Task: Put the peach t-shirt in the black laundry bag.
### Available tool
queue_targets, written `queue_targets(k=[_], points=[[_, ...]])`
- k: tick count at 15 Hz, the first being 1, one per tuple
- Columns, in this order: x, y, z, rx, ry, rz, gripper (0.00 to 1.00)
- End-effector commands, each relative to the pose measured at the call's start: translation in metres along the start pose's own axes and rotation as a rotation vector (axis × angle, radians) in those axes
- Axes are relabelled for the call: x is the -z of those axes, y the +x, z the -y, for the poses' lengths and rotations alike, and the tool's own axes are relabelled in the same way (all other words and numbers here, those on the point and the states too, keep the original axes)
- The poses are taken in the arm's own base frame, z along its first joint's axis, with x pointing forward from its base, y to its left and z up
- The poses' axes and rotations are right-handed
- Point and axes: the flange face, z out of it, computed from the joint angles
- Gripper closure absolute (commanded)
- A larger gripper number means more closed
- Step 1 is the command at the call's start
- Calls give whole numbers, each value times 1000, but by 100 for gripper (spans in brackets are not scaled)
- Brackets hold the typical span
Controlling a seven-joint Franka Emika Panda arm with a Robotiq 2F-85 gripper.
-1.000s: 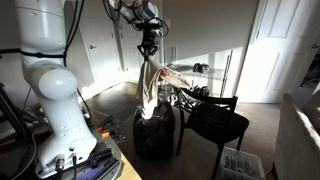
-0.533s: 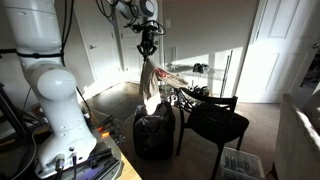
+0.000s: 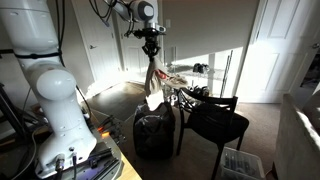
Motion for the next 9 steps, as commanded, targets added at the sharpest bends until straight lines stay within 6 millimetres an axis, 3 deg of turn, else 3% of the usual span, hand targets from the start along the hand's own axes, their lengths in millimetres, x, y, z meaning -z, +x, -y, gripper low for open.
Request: queue_targets(k=[1, 4, 6, 7, 9], points=[[-7, 3, -7, -11, -2, 1, 91], [-18, 4, -24, -40, 0, 7, 91], [-18, 5, -23, -38, 0, 5, 91], [-17, 5, -23, -38, 0, 4, 98], [-10, 13, -6, 49, 4, -39, 98]])
